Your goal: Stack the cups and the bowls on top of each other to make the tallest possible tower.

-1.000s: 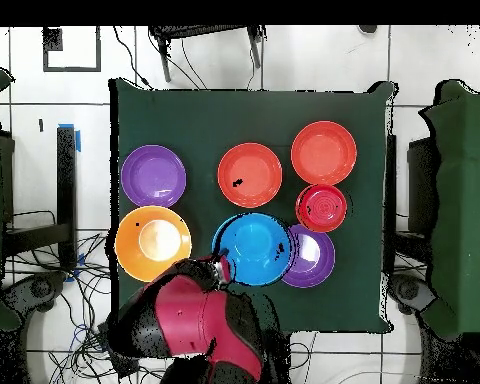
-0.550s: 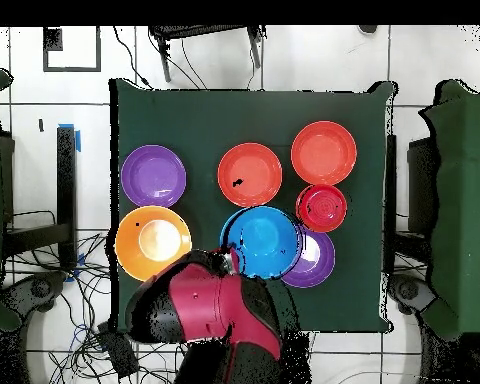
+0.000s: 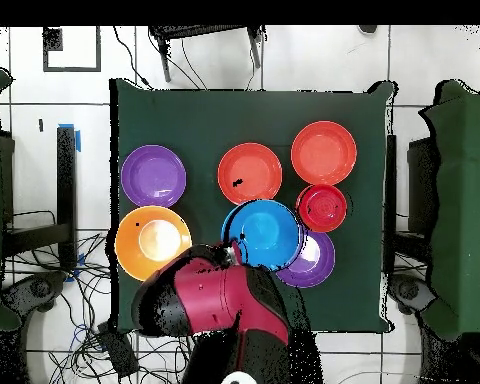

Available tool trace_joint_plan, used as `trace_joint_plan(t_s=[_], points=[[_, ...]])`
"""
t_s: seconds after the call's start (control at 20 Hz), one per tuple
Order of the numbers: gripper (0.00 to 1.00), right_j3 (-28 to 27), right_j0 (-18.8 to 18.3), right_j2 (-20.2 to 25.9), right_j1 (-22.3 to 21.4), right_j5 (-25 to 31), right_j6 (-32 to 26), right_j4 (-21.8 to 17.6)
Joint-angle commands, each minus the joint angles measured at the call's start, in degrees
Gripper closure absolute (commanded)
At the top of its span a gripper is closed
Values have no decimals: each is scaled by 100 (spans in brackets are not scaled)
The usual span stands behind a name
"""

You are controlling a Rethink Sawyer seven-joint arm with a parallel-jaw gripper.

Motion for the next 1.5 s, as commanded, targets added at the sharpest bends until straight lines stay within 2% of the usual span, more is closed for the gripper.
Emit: trace_joint_plan(t_s=[0.05,0.65,1.1,1.5], points=[[100,-220,-318,946,47,695,-1256,-547],[100,-233,-989,1648,-82,1017,-1645,-754],[100,64,-1723,2250,-339,1019,-1947,-977],[100,326,-2063,2719,-544,1106,-1882,-1030]])
